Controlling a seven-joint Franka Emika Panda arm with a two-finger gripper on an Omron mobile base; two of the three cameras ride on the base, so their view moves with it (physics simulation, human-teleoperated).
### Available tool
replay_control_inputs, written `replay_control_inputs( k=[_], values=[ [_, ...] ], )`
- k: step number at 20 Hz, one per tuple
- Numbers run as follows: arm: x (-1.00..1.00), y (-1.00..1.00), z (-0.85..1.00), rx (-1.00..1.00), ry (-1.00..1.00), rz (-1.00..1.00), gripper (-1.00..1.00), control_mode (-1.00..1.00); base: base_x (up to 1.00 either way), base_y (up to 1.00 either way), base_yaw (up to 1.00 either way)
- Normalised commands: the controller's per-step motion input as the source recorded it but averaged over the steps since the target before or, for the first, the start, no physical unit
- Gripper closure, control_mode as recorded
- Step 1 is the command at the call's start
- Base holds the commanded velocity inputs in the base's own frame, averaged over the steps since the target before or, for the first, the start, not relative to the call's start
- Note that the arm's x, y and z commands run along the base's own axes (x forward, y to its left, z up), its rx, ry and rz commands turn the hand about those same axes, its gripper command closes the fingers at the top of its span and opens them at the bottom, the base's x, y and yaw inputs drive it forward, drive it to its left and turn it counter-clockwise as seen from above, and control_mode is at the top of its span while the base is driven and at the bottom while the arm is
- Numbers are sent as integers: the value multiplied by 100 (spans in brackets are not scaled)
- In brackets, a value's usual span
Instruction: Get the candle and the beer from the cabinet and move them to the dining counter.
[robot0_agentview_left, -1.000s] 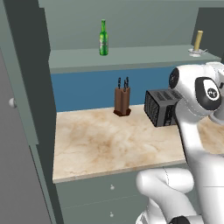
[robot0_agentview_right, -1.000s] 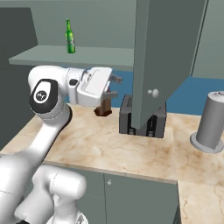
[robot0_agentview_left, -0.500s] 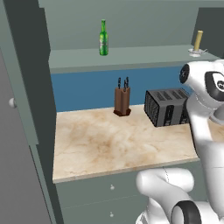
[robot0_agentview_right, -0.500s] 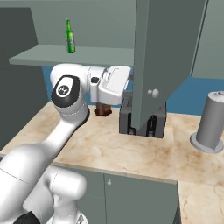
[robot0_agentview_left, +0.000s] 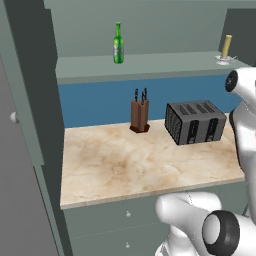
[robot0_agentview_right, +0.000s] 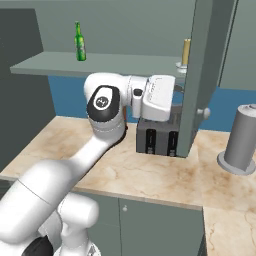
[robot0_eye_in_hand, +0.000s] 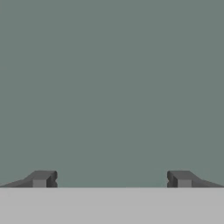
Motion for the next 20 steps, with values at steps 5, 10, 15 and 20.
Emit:
replay_control_inputs(
  k=[5, 10, 15, 20],
  values=[
    [9, -58, 0, 0, 0, 0, -100, -100, 0, 0, 0],
    [7, -38, 0, 0, 0, 0, -100, -100, 0, 0, 0],
    [10, -26, 0, 0, 0, 1, -100, -100, 0, 0, 0],
    [15, -22, 0, 0, 0, 1, -100, -100, 0, 0, 0]
  ],
)
